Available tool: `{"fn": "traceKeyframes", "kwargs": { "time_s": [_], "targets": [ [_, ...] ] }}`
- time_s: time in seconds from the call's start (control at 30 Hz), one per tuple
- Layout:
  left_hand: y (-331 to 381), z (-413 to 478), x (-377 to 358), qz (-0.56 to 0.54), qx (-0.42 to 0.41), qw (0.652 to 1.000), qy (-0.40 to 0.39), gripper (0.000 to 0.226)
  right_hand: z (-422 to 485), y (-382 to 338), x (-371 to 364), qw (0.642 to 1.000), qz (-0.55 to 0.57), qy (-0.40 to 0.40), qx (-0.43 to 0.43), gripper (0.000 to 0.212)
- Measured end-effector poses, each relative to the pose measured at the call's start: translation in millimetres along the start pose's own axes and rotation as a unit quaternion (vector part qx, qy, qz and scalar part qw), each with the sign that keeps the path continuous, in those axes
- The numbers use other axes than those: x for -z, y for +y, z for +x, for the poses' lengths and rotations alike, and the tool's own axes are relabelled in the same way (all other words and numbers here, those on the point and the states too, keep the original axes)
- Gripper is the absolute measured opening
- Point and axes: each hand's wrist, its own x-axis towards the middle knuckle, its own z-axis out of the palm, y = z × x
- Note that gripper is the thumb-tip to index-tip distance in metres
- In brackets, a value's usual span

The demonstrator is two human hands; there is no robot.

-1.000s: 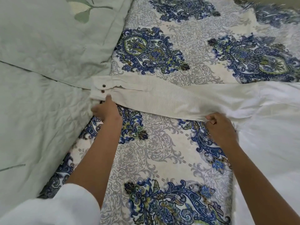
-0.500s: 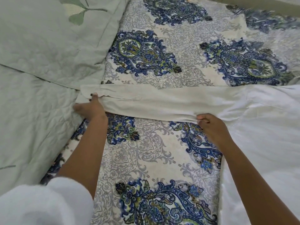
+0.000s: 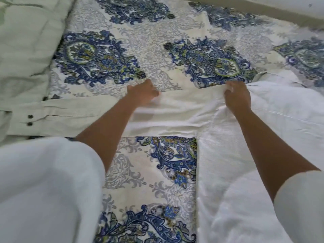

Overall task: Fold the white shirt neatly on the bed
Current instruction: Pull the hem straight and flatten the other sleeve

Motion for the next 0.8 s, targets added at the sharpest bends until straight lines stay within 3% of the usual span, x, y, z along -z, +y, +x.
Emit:
{"fn": "traceKeyframes", "kwargs": {
  "time_s": [0.07,0.1,0.17,0.23,0.3,0.37,0.53,0.63,0.7,0.8],
  "targets": [
    [2.0,7.9,17.0,-0.06,-0.034,0.993,-0.091,0.026,18.2,3.6,0.4,0.998,-0.039,-0.04,0.036,0.043],
    [1.1,10.8,24.2,-0.084,-0.049,0.991,-0.089,0.022,24.6,4.2,1.1,0.997,-0.048,-0.054,0.039,0.042],
    [-5.1,14.7,30.5,-0.179,-0.058,0.982,-0.023,0.005,33.9,2.9,2.1,0.994,-0.068,-0.074,0.032,0.04],
    [-13.8,13.4,24.3,-0.219,-0.054,0.974,0.036,0.008,37.0,0.5,0.4,0.992,-0.099,-0.078,0.024,0.038],
    [-23.8,9.8,11.4,-0.193,-0.053,0.979,0.034,0.008,38.3,0.2,-2.6,0.992,-0.114,-0.06,0.017,0.035],
    [-35.9,3.9,9.8,-0.178,-0.038,0.983,-0.001,0.018,36.8,2.5,-6.7,0.996,-0.082,-0.032,0.013,0.028],
    [-67.0,-4.0,28.6,-0.141,0.005,0.989,-0.05,0.014,29.9,10.3,-4.0,1.0,-0.002,-0.001,0.031,0.007],
    [-56.7,-2.2,21.8,-0.132,0.007,0.991,-0.024,0.022,36.0,10.3,8.9,0.999,0.002,-0.024,0.029,0.033],
    [-33.4,2.9,11.4,-0.147,-0.006,0.989,0.006,0.034,47.1,10.7,17.1,0.999,-0.036,-0.019,0.013,0.027],
    [18.2,13.9,-6.0,-0.137,-0.076,0.988,-0.015,0.04,61.2,8.0,28.3,0.994,-0.099,-0.038,-0.033,0.024]
  ]
}}
